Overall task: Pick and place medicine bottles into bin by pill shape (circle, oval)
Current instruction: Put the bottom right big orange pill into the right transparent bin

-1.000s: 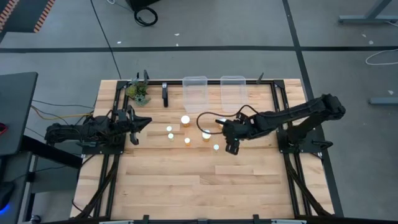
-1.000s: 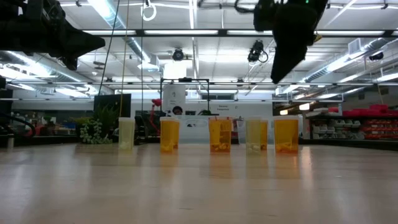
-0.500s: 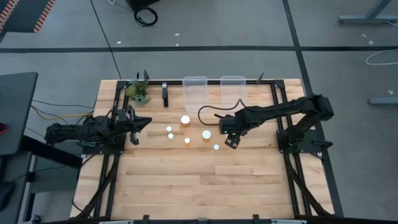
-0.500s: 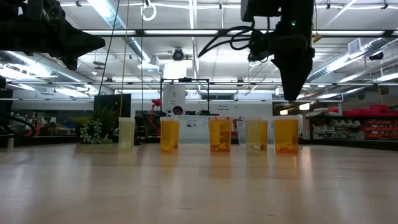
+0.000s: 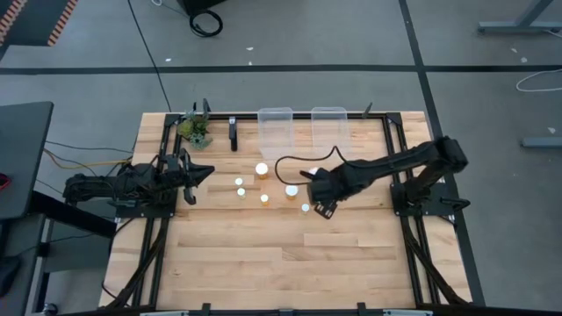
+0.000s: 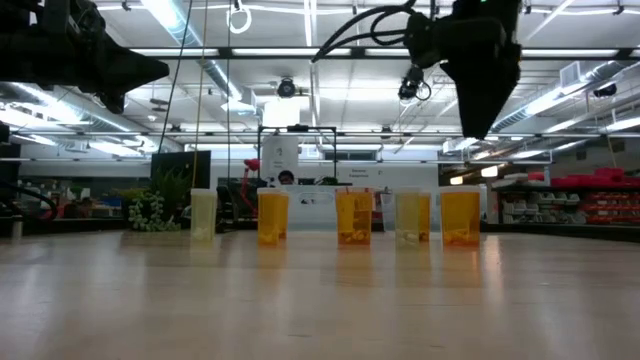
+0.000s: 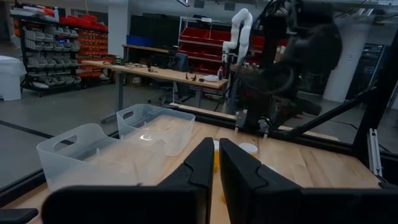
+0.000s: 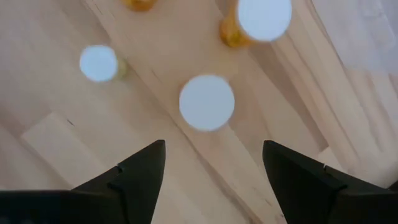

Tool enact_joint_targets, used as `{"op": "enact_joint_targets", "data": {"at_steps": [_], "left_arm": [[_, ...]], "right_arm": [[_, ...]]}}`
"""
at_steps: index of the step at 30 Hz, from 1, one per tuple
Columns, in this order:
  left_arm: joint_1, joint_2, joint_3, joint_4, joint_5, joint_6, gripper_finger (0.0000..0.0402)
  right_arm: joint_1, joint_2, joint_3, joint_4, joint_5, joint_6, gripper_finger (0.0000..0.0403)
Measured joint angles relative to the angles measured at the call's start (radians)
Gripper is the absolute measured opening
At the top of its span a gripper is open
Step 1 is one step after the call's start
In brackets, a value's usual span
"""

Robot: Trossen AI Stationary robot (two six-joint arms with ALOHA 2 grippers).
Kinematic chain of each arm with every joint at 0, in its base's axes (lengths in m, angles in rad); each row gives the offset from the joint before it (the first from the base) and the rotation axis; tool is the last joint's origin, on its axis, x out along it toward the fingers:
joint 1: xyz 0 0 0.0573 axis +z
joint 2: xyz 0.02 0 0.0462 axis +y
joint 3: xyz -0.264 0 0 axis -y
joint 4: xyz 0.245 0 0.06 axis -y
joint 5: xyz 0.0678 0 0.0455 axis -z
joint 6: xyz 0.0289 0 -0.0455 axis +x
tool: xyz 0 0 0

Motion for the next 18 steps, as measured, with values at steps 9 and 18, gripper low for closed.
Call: {"op": "enact_joint_targets", "data": {"at_steps": [9, 18], "left_arm": [[0.0, 0.0, 0.0, 0.0, 0.0, 0.0, 0.0035], [0.0, 0.0, 0.0, 0.0, 0.0, 0.0, 0.0029]], "right_arm": [[0.105, -0.149, -0.224, 0.12, 0.141, 0.148, 0.0277], [0.283, -0.262, -0.5, 0.331, 0.372, 0.299, 0.0277]]}}
